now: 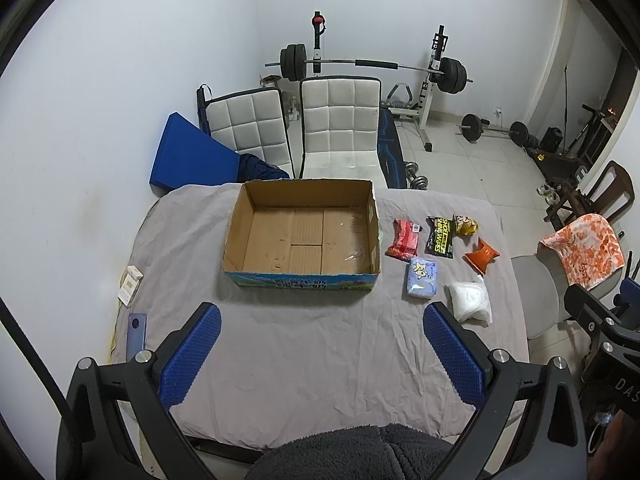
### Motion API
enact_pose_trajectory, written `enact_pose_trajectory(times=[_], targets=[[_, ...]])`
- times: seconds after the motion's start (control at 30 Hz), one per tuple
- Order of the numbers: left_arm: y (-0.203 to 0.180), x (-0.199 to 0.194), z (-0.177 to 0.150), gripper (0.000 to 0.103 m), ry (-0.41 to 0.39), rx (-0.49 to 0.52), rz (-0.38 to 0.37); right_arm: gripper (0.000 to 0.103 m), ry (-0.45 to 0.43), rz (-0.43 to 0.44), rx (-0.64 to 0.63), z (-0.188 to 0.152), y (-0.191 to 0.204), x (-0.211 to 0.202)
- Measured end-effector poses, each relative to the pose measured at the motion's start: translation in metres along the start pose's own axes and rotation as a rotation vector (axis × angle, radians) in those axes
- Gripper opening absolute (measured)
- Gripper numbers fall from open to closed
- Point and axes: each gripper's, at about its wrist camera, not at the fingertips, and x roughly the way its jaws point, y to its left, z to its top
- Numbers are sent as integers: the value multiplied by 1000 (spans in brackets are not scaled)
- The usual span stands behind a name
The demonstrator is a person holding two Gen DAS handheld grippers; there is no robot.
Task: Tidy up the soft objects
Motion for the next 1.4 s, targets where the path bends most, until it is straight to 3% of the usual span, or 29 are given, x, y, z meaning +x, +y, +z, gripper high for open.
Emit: enact_pose_trajectory(times=[1.4], targets=[[5, 4, -2, 103, 0, -5, -2, 103, 15, 12, -8, -7, 7, 6]])
